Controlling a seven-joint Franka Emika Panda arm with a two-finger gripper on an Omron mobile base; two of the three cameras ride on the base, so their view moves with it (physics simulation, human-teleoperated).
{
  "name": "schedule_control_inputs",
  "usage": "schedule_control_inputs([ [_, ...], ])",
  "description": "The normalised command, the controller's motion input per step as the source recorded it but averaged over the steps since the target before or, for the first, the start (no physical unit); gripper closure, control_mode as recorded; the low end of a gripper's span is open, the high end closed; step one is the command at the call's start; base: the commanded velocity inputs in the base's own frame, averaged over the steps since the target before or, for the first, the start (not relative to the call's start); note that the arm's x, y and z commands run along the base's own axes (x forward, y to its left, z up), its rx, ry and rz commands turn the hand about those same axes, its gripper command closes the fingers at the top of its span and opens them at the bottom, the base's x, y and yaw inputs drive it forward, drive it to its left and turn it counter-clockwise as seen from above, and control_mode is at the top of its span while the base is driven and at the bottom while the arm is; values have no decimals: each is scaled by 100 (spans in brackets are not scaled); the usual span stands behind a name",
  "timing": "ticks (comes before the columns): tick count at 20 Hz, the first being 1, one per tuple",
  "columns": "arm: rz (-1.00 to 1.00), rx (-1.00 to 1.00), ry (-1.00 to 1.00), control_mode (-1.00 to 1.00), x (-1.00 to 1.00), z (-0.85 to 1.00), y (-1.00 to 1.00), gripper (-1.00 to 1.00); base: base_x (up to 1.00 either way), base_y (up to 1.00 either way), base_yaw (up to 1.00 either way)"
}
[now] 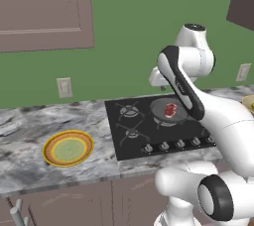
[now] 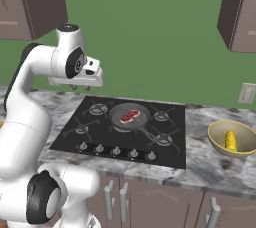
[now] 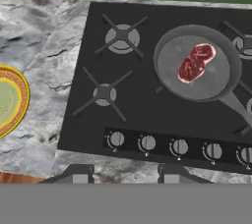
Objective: Place the steak on the plate and place the corn on the same plate.
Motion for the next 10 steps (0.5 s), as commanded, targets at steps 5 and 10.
schedule_control_inputs([
  [5,-12,-9,1,-100,32,-26,-8,-100,0,0,0],
  [10,-17,-2,15,-100,43,-12,-34,-100,0,0,0],
])
